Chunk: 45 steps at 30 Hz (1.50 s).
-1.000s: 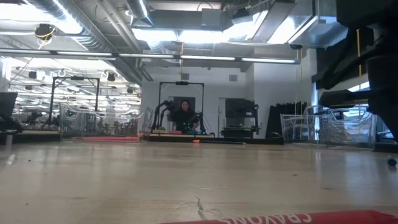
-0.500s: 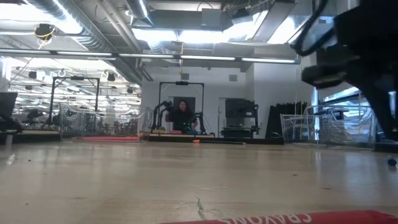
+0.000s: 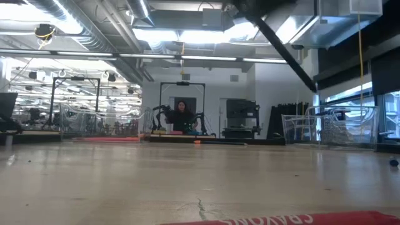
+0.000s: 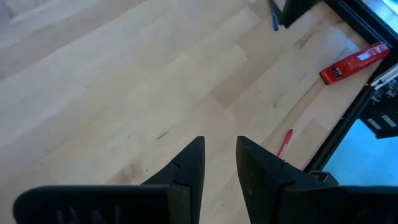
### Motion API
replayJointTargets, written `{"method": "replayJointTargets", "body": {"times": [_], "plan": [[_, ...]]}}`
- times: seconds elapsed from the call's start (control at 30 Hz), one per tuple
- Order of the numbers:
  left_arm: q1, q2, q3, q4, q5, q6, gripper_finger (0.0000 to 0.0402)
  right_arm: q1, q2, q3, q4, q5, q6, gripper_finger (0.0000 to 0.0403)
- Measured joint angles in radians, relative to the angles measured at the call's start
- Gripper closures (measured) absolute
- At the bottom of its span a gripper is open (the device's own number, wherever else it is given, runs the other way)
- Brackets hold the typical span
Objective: Sort crayons/erasers/pens/pencils in bins
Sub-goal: Put the black pen into the bottom left transparent bin
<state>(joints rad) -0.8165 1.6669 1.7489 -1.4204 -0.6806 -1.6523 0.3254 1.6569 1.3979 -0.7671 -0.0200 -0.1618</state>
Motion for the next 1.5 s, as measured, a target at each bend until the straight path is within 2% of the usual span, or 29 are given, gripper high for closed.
{"method": "replayJointTargets", "body": {"times": [0.3, 0.47, 0.6, 0.7, 0.93, 1.07, 1.37, 1.5], "plan": [[0.0, 0.0, -0.061, 0.048, -0.16, 0.165, 0.0318, -0.106, -0.002, 0.277, 0.081, -0.007, -0.007, 0.0386], [0.0, 0.0, -0.12, 0.106, -0.275, 0.247, 0.0318, -0.125, -0.003, 0.354, 0.196, -0.101, -0.005, 0.0386], [0.001, 0.0, -0.172, 0.179, -0.3, 0.351, 0.0318, -0.125, -0.004, 0.361, 0.321, -0.151, -0.004, 0.0386], [0.002, 0.0, -0.195, 0.232, -0.387, 0.407, 0.0318, -0.125, -0.003, 0.361, 0.385, -0.191, -0.004, 0.0386], [0.031, 0.0, -0.201, 0.296, -0.493, 0.482, 0.0318, -0.125, -0.003, 0.361, 0.455, -0.192, -0.004, 0.0386], [0.063, 0.0, -0.201, 0.392, -0.507, 0.596, 0.0318, -0.125, -0.003, 0.361, 0.468, -0.192, -0.004, 0.0386], [0.121, 0.0, -0.201, 0.657, -0.507, 0.955, 0.0318, -0.125, -0.003, 0.361, 0.483, -0.193, -0.004, 0.0386], [0.139, 0.0, -0.201, 0.699, -0.506, 1.019, 0.0318, -0.125, -0.003, 0.361, 0.483, -0.194, -0.003, 0.0386]]}}
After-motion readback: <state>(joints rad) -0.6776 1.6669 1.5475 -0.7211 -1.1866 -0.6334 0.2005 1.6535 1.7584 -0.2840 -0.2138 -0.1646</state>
